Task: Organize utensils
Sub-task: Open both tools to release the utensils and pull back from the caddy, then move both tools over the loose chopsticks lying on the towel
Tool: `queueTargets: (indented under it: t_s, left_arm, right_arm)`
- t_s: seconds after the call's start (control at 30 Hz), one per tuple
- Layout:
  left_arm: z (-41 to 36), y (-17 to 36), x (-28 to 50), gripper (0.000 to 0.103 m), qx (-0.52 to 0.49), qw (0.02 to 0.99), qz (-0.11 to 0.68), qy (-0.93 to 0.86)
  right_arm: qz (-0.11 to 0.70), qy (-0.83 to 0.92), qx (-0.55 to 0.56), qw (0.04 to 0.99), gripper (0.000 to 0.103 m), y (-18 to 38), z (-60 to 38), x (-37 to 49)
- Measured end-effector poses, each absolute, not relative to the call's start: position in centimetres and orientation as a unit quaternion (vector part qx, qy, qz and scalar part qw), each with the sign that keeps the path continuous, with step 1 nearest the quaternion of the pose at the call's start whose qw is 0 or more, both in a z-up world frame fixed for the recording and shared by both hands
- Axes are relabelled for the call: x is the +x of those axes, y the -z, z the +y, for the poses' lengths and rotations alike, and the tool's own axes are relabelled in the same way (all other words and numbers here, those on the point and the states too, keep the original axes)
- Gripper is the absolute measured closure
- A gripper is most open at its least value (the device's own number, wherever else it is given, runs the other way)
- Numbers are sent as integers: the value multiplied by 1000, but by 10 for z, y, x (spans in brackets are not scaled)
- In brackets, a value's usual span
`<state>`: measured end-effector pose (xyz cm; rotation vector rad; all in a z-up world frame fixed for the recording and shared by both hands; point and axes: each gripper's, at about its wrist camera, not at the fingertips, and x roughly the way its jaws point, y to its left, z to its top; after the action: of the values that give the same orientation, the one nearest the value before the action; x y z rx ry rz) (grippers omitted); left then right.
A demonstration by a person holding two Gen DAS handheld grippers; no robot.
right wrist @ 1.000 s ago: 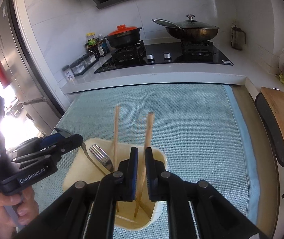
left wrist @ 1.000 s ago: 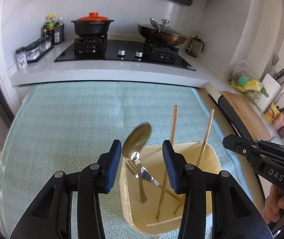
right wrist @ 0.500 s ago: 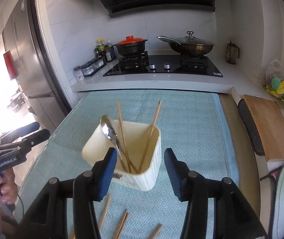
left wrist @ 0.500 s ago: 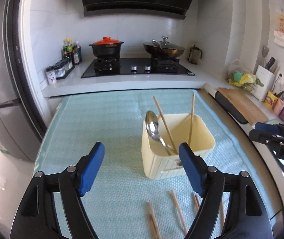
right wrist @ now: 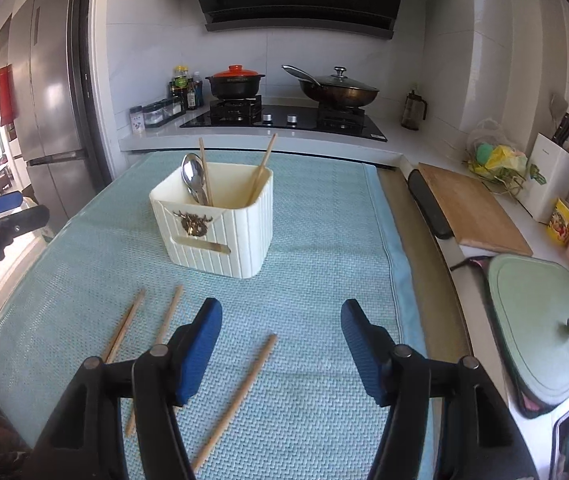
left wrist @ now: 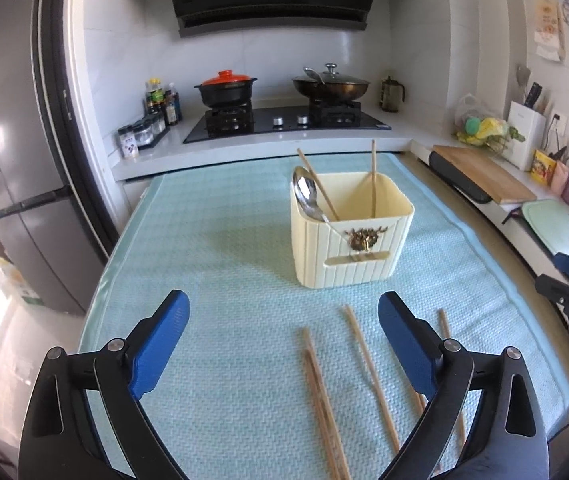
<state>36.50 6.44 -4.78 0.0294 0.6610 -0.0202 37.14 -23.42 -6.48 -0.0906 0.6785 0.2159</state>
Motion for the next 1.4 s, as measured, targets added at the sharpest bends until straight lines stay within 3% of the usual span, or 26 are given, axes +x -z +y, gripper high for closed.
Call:
queueTargets:
  t_s: [0.37,0.57,1.4]
  left_arm:
    - [103,138,284,6,-45,921,385,-28]
    - [94,162,280,6,-38,913,405,-16]
    - [67,213,334,6,9,890,455,-12]
  right_arm:
    - [335,-48,-9,941,40,136,-258,295]
    - [352,-39,-28,935,40,170,-259,271]
    - [367,-64,-2,928,40,177,-242,276]
